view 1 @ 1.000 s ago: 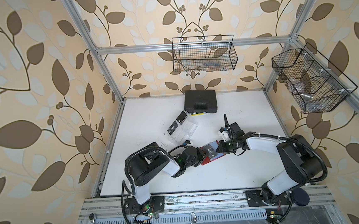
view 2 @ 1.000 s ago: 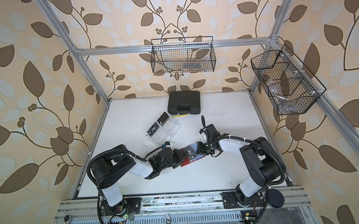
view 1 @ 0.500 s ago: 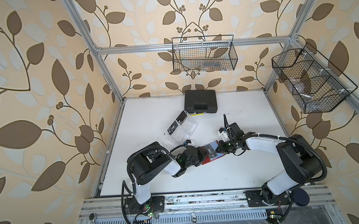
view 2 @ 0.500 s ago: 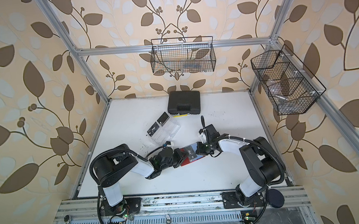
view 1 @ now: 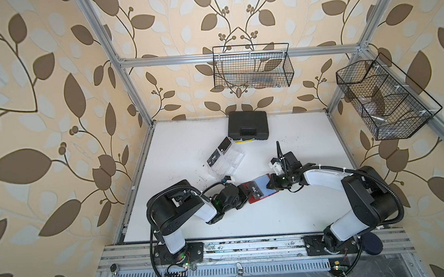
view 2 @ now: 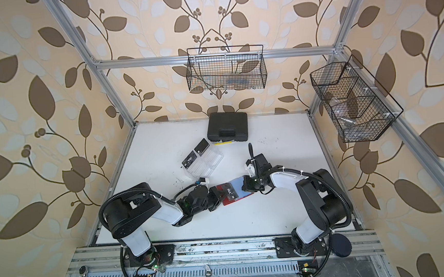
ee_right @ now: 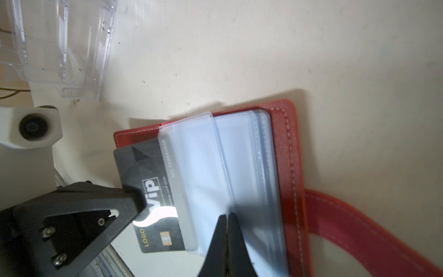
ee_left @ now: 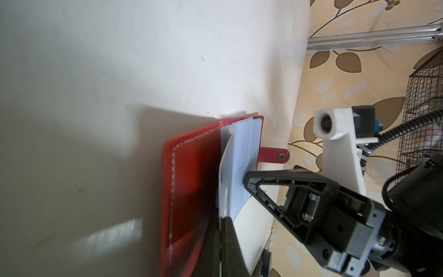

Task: Take the credit cards out of the card holder
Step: Take out the credit card from the card slot.

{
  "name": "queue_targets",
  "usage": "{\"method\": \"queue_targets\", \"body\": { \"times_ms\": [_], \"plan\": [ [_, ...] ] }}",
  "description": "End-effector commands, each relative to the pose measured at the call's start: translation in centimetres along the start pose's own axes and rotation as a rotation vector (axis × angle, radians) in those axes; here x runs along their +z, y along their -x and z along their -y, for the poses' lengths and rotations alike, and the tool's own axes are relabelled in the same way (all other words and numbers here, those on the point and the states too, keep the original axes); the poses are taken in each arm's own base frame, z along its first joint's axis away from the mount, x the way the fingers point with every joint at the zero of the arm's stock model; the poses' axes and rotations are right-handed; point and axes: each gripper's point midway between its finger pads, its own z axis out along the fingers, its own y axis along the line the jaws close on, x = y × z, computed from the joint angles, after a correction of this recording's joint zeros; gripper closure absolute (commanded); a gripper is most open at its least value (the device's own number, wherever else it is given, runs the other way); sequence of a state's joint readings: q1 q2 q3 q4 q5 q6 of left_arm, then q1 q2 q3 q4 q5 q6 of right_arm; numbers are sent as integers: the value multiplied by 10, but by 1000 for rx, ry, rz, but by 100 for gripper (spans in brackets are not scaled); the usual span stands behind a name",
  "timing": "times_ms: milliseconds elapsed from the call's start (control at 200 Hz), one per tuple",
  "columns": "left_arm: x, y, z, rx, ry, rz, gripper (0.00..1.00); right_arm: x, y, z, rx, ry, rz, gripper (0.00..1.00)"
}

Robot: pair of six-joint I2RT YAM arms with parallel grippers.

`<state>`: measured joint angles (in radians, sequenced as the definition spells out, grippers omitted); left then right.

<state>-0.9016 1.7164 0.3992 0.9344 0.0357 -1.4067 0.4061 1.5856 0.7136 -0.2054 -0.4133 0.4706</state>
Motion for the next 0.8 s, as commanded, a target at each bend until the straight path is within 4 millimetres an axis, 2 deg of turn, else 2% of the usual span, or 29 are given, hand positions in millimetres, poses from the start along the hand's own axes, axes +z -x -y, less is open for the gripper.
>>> {"method": "queue_targets", "body": {
  "times_ms": [0, 100, 215, 235, 325, 395, 515, 685, 795],
  "plan": [
    [-11, 6, 8, 61, 2, 5, 100, 7, -24, 21, 24, -82, -75, 100],
    [-18, 8, 23, 137, 17, -20, 100, 4, -18, 16, 7, -71, -58, 100],
    [-29, 15, 28, 196, 53, -20, 100, 0, -12, 11, -9, -59, -37, 100],
    [-35, 19, 38, 203, 28, -11, 100, -2, -10, 9, -10, -57, -32, 100],
    [-44, 26, 47, 227, 17, -10, 100, -8, -4, 4, -26, -49, -8, 100],
    [-49, 31, 53, 245, 17, -11, 100, -13, 1, 0, -38, -43, 12, 94],
    [-56, 38, 63, 261, 3, -8, 100, -24, 11, -7, -64, -37, 57, 74],
    [-66, 49, 70, 295, 14, -14, 100, -46, 22, -15, -126, -46, 140, 34],
    [-72, 57, 75, 317, 17, -13, 100, -58, 26, -26, -168, -15, 182, 14]
  ]
}}
